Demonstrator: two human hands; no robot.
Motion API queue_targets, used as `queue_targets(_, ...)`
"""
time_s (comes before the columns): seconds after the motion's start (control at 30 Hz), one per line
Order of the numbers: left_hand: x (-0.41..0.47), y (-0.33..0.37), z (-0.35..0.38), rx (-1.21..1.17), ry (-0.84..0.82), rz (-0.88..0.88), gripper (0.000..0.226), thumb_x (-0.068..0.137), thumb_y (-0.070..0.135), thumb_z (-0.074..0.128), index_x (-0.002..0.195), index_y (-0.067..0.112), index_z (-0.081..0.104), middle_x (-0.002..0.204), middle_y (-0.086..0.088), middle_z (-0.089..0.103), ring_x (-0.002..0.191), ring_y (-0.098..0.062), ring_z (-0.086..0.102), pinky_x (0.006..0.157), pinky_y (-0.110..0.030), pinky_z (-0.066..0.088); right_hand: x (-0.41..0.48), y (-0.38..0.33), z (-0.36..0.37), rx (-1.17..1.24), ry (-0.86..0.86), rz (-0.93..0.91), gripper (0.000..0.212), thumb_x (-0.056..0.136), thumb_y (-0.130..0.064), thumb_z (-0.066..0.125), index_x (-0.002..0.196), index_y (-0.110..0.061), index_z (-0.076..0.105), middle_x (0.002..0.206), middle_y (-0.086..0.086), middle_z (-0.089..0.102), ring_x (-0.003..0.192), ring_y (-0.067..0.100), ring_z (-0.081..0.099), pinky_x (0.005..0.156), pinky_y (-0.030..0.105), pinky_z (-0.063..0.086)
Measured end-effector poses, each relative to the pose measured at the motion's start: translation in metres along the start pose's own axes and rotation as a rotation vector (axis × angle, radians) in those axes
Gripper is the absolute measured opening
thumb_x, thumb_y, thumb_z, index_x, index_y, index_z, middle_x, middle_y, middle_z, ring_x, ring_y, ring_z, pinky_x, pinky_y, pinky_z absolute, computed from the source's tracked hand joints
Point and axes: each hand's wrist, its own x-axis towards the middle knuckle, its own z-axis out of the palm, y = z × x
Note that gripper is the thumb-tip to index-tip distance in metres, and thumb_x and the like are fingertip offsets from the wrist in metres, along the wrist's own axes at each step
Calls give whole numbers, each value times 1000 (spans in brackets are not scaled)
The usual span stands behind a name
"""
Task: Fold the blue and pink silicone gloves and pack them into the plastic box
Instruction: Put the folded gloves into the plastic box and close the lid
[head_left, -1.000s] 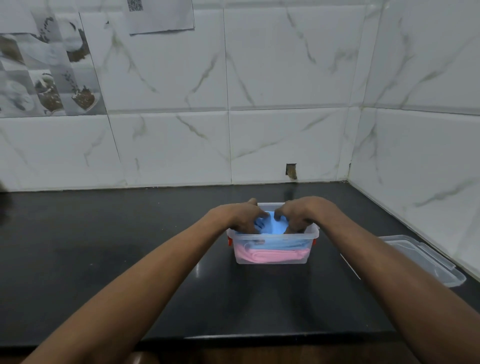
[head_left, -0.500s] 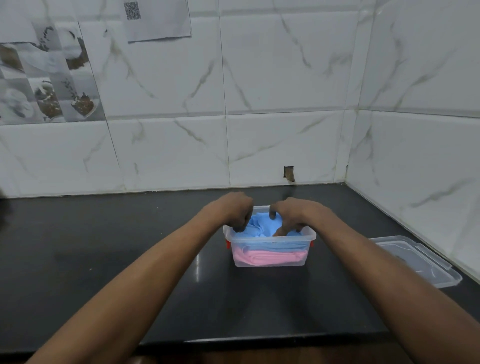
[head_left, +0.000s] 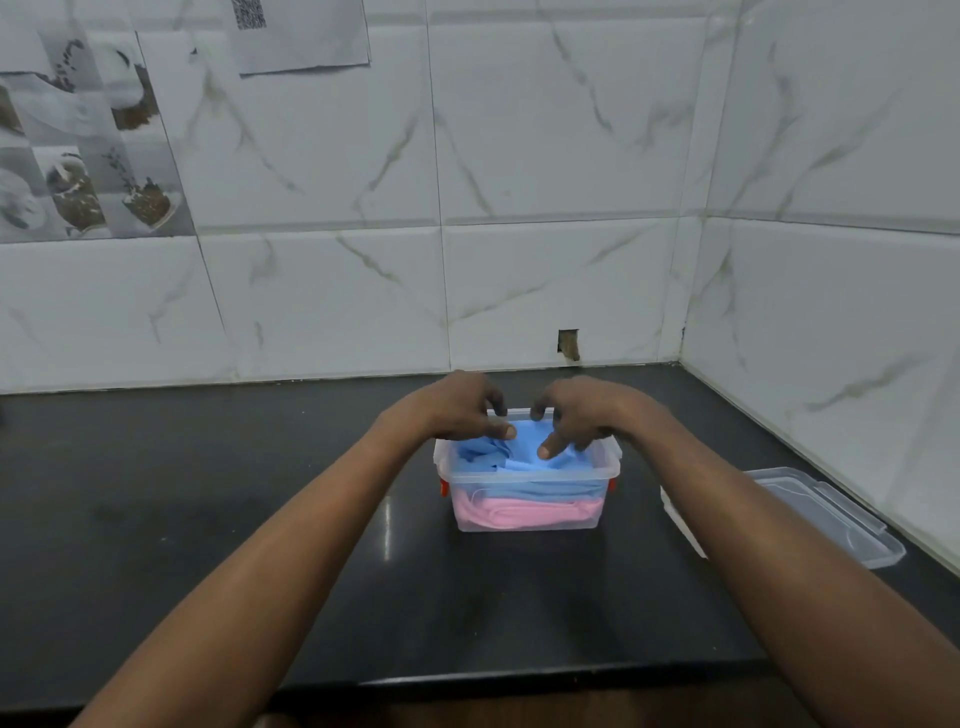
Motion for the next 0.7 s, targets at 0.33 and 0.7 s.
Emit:
queue_targets(0.33, -23, -35, 42, -788, 161, -583, 24, 91, 20, 65, 88, -4, 63, 71, -16, 66, 46, -21, 63, 45, -26, 53, -93, 97, 32, -155, 163, 368, 33, 75, -42, 78, 63, -19, 57, 57, -3, 55, 55, 13, 55, 50, 22, 37)
queue_targets(0.7, -42, -51, 43, -917, 274, -581, 35, 86, 31, 74, 85, -3, 67, 75, -16, 71, 44, -18, 66, 44, -24, 52, -92, 73, 103, -363, 357, 484, 10, 93, -15, 52, 97, -19, 61, 111, 1, 66, 103, 20, 65, 75, 27, 48)
